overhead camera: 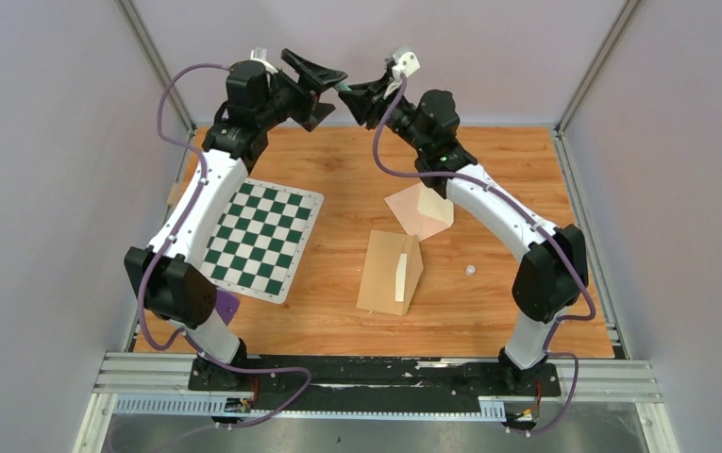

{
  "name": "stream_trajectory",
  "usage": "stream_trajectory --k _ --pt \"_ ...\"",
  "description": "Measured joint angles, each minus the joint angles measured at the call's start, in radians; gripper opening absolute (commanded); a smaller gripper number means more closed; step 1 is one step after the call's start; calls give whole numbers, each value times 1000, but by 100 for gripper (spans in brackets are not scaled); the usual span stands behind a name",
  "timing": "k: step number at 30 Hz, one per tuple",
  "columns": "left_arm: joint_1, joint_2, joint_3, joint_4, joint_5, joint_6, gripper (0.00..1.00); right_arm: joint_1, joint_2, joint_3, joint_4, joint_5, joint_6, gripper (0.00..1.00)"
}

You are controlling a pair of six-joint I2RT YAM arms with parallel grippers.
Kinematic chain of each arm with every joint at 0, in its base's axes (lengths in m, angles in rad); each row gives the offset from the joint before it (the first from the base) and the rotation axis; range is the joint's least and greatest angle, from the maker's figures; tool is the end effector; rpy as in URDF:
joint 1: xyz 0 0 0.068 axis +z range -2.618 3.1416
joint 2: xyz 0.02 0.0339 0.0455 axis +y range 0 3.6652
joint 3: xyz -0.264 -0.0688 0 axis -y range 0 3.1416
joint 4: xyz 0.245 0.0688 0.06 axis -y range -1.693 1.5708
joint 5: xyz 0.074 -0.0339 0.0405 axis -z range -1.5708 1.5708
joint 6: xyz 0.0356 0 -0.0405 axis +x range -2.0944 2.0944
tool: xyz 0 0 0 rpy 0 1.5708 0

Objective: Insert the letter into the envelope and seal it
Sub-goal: Adjust the solid glue, then paint the envelope at the center of the board.

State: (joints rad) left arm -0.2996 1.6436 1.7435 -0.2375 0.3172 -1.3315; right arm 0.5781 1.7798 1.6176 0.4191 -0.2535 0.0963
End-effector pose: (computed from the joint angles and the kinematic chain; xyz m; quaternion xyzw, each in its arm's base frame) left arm 0.3634 -0.1239 0.4461 -0.2771 0.6988 -0.5539 0.3579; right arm 0.3562 0.2431 0.4190 -0.2417 0.5644 0.3327 0.7157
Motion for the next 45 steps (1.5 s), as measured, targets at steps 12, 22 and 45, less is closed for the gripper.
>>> stream_trajectory --k 12,22,45 --pt "145 -24 -352 59 43 267 38 -170 -160 76 -718 -231 -314 0" --pt "108 169 -698 691 479 305 0 -76 -50 276 -1442 -362 -492 0" --pt "-125 312 -814 731 584 375 0 187 24 -26 -1695 -78 -541 0"
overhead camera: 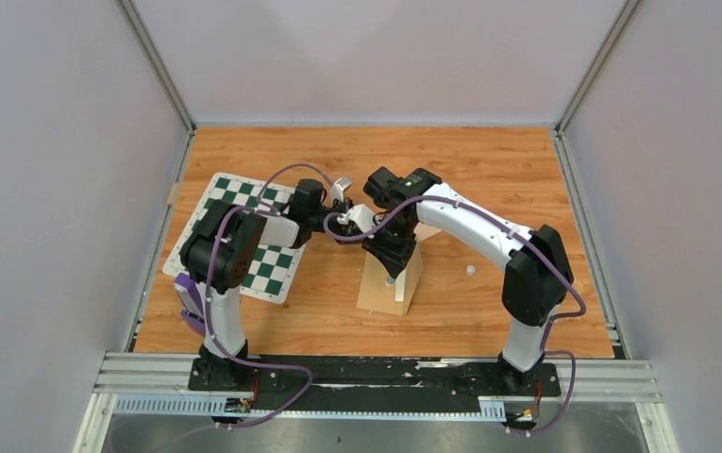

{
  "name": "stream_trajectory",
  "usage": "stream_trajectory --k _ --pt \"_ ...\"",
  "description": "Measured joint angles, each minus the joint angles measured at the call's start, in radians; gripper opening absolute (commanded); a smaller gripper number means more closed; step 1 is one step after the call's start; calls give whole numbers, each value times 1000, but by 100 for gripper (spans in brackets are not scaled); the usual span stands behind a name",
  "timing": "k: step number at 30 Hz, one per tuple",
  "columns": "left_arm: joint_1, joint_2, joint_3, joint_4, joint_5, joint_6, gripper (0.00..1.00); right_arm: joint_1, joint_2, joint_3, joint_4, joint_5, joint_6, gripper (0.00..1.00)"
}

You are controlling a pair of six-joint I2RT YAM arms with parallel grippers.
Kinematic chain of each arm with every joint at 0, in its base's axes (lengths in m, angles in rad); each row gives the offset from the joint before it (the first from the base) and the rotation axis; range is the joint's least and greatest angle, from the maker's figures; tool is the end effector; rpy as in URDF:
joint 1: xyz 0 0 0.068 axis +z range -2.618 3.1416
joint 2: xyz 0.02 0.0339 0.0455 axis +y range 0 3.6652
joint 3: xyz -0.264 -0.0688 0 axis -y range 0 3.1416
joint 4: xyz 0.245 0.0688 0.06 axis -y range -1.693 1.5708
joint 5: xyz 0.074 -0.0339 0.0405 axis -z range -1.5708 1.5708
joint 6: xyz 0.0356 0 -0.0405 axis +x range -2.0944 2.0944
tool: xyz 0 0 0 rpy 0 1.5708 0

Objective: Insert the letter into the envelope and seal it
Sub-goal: Paint the envelope at the center of the board.

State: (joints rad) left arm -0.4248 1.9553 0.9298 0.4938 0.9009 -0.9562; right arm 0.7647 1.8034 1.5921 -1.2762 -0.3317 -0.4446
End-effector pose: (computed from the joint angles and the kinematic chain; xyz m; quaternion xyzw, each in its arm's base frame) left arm 0.3349 -0.1821 0.1312 0.0034 0.8108 -0.5760 0.1039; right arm 0.2387 0.2451 0.2704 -0.5658 0.8068 0.1694 0.0143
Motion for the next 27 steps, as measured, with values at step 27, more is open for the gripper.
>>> stream_trajectory --k 27 --pt "-31 151 27 -74 -8 -47 0 44 143 6 138 235 24 0"
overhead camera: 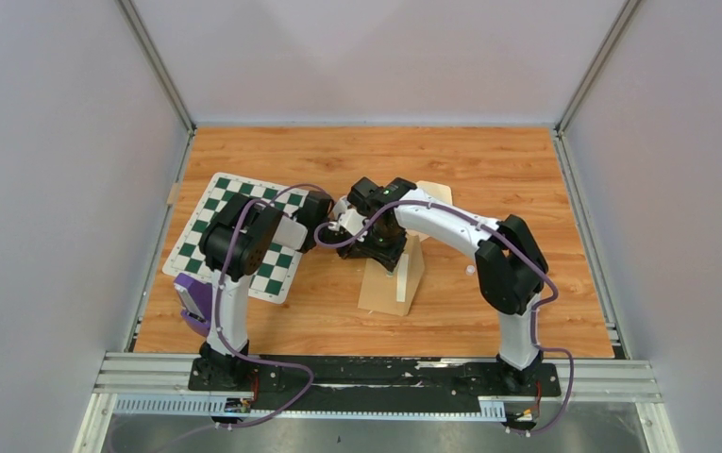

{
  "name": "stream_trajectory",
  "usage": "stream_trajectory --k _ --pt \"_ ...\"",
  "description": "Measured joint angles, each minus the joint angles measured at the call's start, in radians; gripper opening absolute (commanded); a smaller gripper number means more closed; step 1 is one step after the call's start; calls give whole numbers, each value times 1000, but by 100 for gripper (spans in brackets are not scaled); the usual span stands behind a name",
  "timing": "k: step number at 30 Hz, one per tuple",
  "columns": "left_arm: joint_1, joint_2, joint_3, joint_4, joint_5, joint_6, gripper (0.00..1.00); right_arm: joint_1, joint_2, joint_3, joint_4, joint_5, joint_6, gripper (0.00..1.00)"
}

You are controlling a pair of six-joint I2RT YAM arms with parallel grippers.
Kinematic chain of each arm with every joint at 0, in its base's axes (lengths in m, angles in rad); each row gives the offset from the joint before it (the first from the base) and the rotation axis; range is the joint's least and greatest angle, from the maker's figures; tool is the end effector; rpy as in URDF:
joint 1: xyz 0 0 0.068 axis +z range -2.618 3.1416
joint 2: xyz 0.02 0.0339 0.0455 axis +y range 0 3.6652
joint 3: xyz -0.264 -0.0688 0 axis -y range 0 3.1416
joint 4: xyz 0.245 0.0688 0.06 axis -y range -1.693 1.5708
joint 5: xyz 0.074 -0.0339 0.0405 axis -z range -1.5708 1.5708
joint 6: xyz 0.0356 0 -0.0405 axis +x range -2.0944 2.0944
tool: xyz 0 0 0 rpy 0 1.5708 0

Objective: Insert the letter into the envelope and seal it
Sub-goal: Paint the envelope at the center of the board.

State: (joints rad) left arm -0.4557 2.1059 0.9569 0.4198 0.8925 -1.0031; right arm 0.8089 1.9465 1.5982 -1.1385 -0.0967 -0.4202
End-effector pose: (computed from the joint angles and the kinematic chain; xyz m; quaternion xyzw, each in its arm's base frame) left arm 0.3304 -0.1928 0.0774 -0.0528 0.8404 -0.5393 0.0122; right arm 0.2576 0.2750 0.2228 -0.5771 0.8142 0.0555 0.0318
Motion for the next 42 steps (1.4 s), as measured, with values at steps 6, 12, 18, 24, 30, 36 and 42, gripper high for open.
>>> stream_trajectory --k 6,12,18,24,30,36,42 --pt "0 0 2 -4 0 -2 0 2 24 0 0 36 -1 0" --pt "0 0 2 -5 0 -2 0 3 33 0 2 47 -1 0" --pt "0 0 2 -8 0 -2 0 27 33 -6 3 37 -2 0" --pt "-2 0 2 -11 4 -1 0 63 22 -25 3 32 -3 0" --pt "-2 1 2 -11 4 -2 0 56 21 -27 0 36 -3 0" --pt "-2 4 3 -11 7 -2 0 24 40 0 -12 33 -2 0" --pt "-1 13 19 -13 9 -1 0 -10 50 13 -11 65 -3 0"
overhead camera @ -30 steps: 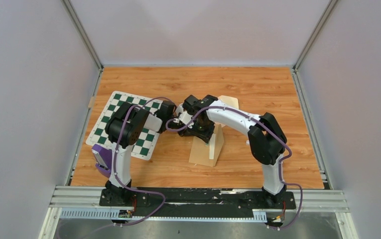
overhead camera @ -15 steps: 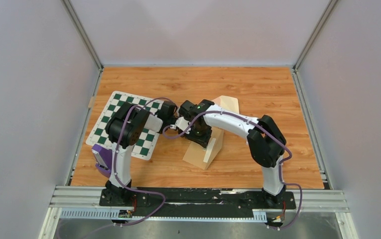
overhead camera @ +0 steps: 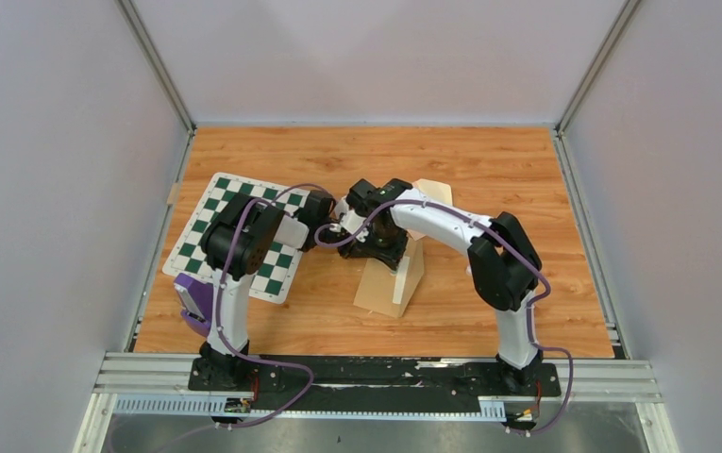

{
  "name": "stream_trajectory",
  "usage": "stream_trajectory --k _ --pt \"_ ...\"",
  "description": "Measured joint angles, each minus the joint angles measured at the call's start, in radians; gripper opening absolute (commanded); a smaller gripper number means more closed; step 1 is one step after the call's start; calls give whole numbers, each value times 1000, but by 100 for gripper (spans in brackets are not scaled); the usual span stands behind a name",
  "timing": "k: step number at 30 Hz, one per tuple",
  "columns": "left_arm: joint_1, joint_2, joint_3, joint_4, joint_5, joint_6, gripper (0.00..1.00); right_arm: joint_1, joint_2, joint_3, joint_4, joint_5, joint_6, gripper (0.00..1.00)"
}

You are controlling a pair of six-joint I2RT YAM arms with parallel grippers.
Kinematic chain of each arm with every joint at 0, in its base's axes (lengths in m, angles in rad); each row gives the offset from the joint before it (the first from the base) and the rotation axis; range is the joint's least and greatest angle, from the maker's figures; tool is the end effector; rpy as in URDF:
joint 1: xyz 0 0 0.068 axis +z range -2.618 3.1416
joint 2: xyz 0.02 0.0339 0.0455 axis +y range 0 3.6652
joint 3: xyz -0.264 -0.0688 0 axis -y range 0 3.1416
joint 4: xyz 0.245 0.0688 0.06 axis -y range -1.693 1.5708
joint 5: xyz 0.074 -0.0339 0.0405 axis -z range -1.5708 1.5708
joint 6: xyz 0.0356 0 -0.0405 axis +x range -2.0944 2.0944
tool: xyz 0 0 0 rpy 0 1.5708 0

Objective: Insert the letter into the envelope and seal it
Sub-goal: Paint the envelope at the center of the board.

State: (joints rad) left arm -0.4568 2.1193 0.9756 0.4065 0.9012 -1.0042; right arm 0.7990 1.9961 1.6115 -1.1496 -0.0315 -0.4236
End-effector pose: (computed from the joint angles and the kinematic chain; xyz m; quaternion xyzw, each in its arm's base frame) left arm 0.3331 -0.1948 0.0760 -0.0527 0.8401 -0.5398 0.0057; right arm 0.2660 0.2749 0.2082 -0.5740 0.8185 0.0189 0.0150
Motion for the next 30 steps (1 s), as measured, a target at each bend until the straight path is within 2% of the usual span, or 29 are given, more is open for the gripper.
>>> stream_trajectory --k 19,30 --pt "0 9 22 -38 14 11 0 -30 46 65 -8 42 -1 0" --pt "0 9 28 -52 14 17 0 37 0 -2 3 12 -5 0"
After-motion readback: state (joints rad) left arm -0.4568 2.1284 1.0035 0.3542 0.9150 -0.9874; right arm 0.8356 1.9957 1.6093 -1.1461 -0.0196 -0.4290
